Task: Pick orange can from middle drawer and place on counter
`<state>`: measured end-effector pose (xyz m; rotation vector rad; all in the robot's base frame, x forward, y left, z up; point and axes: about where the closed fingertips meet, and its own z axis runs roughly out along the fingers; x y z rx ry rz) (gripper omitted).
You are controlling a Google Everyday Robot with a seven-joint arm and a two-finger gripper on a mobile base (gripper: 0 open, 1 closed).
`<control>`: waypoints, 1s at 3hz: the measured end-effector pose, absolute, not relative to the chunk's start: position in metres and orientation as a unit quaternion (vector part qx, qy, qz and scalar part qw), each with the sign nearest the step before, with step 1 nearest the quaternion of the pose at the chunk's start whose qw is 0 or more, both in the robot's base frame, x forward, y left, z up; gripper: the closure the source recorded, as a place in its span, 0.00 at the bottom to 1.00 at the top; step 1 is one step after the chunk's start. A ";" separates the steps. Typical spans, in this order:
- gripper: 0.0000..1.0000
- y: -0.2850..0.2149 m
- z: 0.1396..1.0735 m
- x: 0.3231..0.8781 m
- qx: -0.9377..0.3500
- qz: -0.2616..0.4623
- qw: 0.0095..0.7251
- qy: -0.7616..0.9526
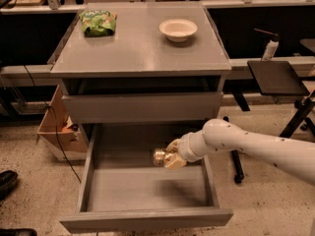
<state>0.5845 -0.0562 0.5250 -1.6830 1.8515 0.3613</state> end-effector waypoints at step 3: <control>1.00 -0.091 0.608 0.586 -0.639 0.075 0.289 0.709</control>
Offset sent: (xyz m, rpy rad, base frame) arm -0.0011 -0.0273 0.0393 -0.0339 -0.0291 -0.0379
